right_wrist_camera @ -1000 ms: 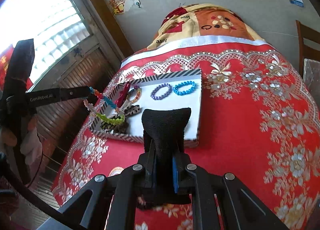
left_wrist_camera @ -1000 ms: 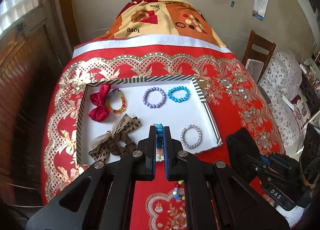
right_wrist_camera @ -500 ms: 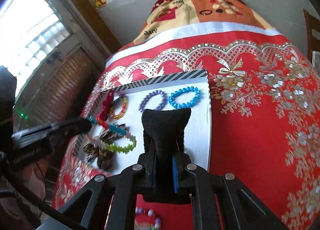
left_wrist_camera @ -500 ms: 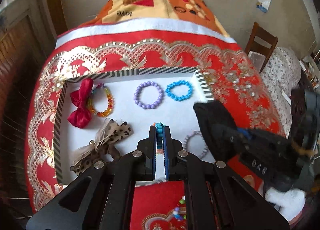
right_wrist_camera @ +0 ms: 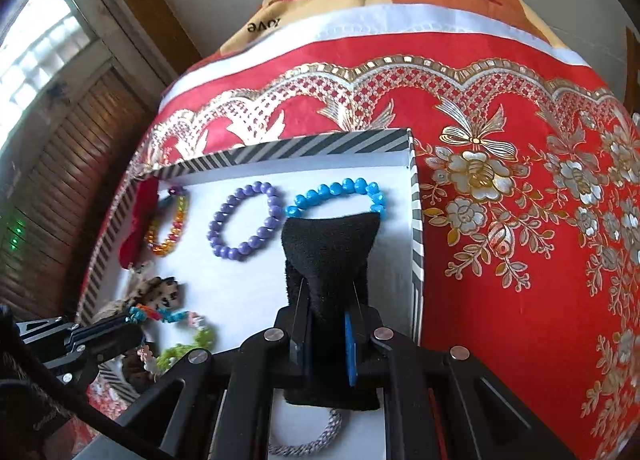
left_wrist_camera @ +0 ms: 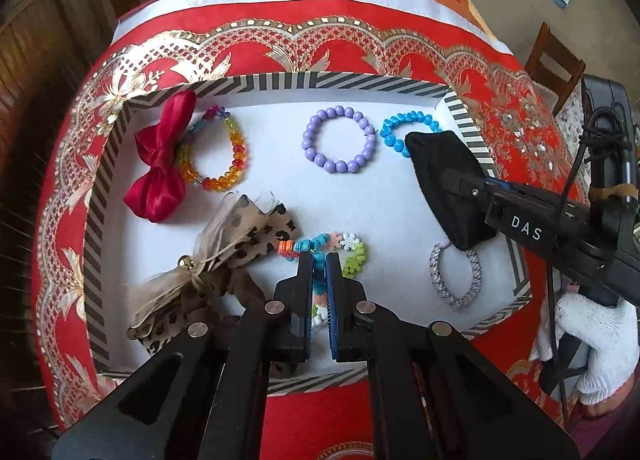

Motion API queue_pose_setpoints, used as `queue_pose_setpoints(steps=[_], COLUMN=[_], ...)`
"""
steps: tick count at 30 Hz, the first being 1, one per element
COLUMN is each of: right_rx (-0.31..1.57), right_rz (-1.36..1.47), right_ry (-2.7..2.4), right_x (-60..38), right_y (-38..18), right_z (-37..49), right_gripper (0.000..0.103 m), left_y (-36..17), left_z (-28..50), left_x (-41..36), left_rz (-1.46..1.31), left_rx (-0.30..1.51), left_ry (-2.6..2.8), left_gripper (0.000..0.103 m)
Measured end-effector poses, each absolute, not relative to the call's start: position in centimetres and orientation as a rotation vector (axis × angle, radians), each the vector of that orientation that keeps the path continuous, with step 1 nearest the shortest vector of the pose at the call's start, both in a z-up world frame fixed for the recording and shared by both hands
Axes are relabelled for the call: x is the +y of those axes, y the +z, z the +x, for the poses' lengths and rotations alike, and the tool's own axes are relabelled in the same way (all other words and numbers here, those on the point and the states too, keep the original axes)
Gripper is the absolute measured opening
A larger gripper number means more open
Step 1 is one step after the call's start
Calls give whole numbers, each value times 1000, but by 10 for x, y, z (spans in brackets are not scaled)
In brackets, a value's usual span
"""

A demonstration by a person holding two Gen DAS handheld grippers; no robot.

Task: Organize jewelry
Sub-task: 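Place the flower bracelet in the tray with the left tool while the right tool places the cushion, then grasp the black scrunchie with the right tool while the left tool grasps the round multicolor bead bracelet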

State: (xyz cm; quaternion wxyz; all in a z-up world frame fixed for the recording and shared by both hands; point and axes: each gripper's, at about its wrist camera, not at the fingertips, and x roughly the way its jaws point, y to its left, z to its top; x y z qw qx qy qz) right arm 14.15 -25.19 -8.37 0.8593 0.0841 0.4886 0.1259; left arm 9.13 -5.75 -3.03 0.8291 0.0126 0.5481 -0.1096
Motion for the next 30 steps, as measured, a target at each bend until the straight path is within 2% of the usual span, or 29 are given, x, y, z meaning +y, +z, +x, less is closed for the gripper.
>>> queue_pose_setpoints(steps=[4, 6, 9, 10, 11, 16, 19, 30], right_rx=[1024, 1019, 1002, 999, 999, 970, 941, 895], right_rz=[186, 180, 165, 176, 189, 221, 243, 215], right_ry=[257, 265, 270, 277, 283, 295, 306, 317], right_x=[-256, -254, -251, -251, -252, -253, -254, -263], right_y=[-85, -84, -79, -78, -77, -64, -52, -14], right_z=[142, 141, 139, 138, 137, 121, 108, 26], right_gripper=[12, 20, 33, 33, 33, 35, 39, 42], left_y=[-31, -32, -31, -30, -29, -23, -19, 9], left_z=[93, 95, 95, 95, 94, 91, 88, 48], left_x=[-62, -64, -64, -64, -64, -62, -60, -52], left_rz=[40, 44, 47, 47, 49, 47, 31, 22], left_rx=[1155, 1151, 1143, 1140, 1135, 1118, 1120, 1058], left_ry=[-222, -210, -206, -207, -206, -186, -173, -178], left_gripper=[6, 7, 23, 31, 36, 37, 37, 36])
